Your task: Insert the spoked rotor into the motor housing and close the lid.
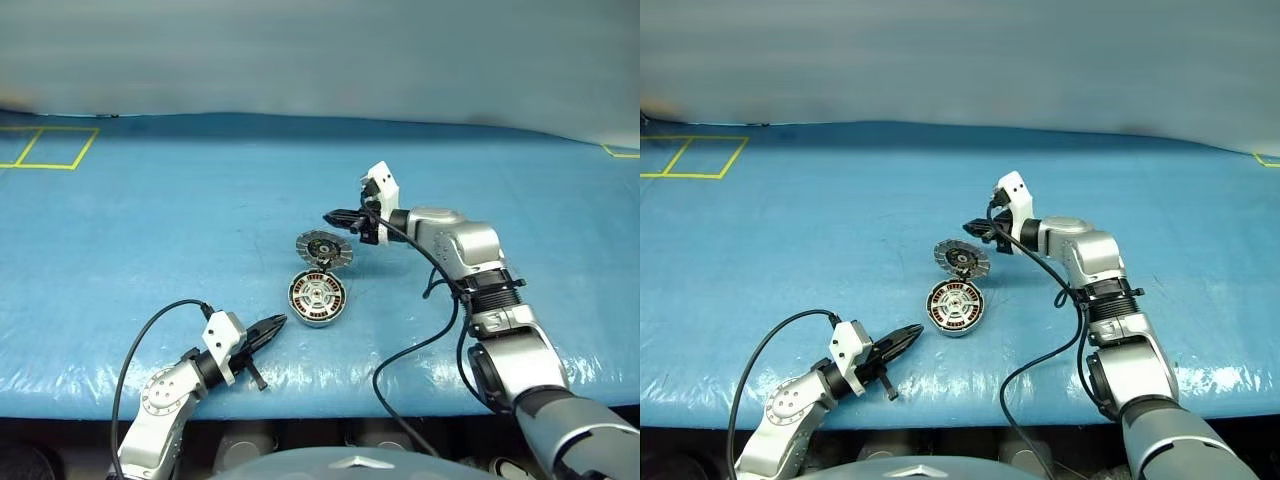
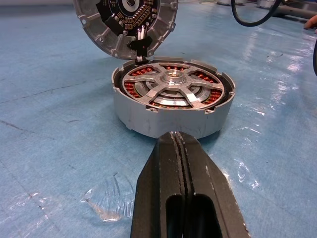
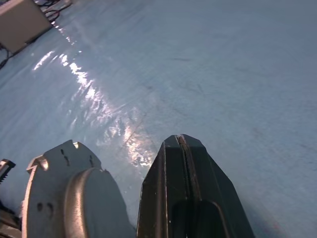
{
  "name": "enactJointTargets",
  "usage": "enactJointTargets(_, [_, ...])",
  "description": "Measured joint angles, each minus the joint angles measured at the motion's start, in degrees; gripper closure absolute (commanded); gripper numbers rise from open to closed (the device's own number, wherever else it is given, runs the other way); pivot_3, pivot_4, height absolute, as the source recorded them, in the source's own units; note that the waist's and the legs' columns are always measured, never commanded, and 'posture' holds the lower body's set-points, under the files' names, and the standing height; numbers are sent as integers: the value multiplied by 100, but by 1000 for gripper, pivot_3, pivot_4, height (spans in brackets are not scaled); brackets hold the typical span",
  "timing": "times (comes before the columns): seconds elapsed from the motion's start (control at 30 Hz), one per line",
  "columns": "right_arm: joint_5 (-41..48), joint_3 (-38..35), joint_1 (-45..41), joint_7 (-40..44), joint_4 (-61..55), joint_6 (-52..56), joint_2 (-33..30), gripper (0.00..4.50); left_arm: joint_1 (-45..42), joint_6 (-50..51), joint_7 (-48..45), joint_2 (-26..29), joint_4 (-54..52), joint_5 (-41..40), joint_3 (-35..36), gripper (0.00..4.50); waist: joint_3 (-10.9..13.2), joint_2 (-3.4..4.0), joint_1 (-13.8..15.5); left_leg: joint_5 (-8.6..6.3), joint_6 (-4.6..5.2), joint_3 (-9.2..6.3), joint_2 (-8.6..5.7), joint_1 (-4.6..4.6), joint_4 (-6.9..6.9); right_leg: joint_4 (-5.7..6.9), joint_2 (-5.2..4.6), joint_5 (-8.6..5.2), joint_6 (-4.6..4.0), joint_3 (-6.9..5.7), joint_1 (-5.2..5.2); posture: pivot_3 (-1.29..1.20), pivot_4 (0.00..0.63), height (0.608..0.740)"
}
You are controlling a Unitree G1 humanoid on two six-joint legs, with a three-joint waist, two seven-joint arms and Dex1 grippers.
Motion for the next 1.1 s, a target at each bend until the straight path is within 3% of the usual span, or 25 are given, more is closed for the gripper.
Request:
enactJointTargets(0.27, [291,46,476,274,-708,611,51,4481,71,-63,44,-4,0,10,2,4500,0,1,3,0,0,-2,1,-1,-3,0,-4,1,1,-2,-1,0,150,740])
enactJointTargets(0.67, [721,-290,2329,-1060,-2524,1037,790,4481,-7,-69,-20,5,14,-2,-6,4500,1,6,-2,0,-1,0,0,2,0,1,-5,-1,-2,-1,-1,0,150,740])
enactJointTargets(1.1, [564,121,2905,-1226,-3444,670,276,4481,-101,11,-69,24,16,-6,-4,4500,0,5,5,1,-1,-3,-1,3,3,0,-5,-9,-17,-1,2,0,150,740])
